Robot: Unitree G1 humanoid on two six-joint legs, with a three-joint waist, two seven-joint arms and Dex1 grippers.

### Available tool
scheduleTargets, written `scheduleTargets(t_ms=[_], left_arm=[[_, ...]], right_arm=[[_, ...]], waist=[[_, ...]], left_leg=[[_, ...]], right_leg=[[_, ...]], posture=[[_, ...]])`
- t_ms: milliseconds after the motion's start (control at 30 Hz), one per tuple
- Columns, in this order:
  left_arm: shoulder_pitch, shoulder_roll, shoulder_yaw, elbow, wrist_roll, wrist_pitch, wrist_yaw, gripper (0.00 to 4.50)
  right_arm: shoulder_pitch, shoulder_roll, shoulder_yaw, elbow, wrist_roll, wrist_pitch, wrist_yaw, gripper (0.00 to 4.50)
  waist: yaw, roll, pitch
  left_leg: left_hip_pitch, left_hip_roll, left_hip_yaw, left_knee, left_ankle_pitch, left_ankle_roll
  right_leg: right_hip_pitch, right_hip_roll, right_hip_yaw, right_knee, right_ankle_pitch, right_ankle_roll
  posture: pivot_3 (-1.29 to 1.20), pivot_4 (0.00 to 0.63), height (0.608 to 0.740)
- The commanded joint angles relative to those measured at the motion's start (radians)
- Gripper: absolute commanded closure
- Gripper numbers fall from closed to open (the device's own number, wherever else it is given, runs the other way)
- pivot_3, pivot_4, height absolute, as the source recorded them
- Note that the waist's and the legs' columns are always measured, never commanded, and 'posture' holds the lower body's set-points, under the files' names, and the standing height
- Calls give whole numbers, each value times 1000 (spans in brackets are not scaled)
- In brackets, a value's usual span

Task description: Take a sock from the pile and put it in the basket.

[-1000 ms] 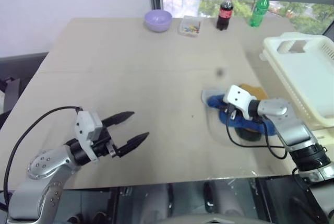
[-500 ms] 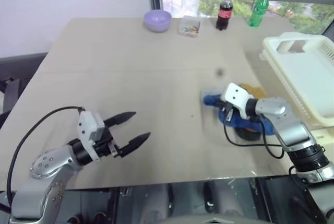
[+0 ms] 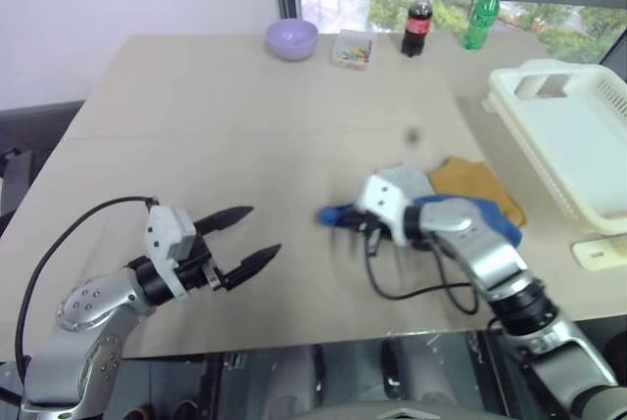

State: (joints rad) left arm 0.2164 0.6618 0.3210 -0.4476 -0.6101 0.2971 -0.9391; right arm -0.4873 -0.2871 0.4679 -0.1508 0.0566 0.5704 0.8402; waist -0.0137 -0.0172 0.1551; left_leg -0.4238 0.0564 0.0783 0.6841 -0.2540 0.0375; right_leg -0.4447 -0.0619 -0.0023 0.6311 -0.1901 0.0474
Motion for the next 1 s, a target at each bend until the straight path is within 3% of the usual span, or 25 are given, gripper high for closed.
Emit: scheduleTargets(t_ms=[33, 233, 300, 333, 633, 900, 1000], left_arm=[[18, 12, 21, 5, 3, -22, -16, 0], [15, 19, 34, 32, 11, -38, -23, 0], [14, 22, 37, 36, 10, -40, -23, 0], [14, 23, 39, 37, 9, -41, -24, 0], [27, 19, 44, 39, 12, -45, -29, 0], [-6, 31, 37, 72, 20, -50, -46, 0], [-16, 36, 39, 84, 21, -50, -54, 0]], right_arm=[[-80, 41, 69, 21, -11, 20, 27, 3794], [-132, 231, 56, 53, 70, 104, -16, 1272], [-139, 251, 13, 24, 111, 154, -21, 233], [-142, 243, -4, 6, 126, 178, -16, 37], [-53, -80, -174, -187, 190, 275, 15, 37], [59, -178, -190, -210, 218, 331, -21, 37], [88, -212, -168, -211, 206, 323, -22, 813]], waist=[[1, 0, 0], [-1, -1, 0], [0, -1, 0], [1, -1, 0], [-2, -2, -1], [-1, -2, 0], [0, -2, 0]], left_leg=[[0, 0, 0, 0, 0, 0], [1, 1, 0, 0, 1, -2], [1, 1, -1, 0, 1, -3], [1, 1, -1, 0, 2, -3], [2, 0, -1, 0, 2, -4], [3, 0, -1, -4, 2, -4], [3, 0, -1, -3, 2, -4]], right_leg=[[0, -1, 0, 0, 0, 0], [-1, 0, 0, 5, -1, -2], [-2, 0, -1, 7, -2, -3], [-2, 0, -1, 7, -2, -3], [-2, -2, -1, 7, -2, -3], [-3, 0, -1, 7, -4, -6], [-2, -1, -1, 7, -6, -3]], posture=[[0, 150, 729], [0, 150, 729], [0, 150, 729], [0, 150, 729], [0, 150, 729], [0, 150, 729], [0, 150, 729]])
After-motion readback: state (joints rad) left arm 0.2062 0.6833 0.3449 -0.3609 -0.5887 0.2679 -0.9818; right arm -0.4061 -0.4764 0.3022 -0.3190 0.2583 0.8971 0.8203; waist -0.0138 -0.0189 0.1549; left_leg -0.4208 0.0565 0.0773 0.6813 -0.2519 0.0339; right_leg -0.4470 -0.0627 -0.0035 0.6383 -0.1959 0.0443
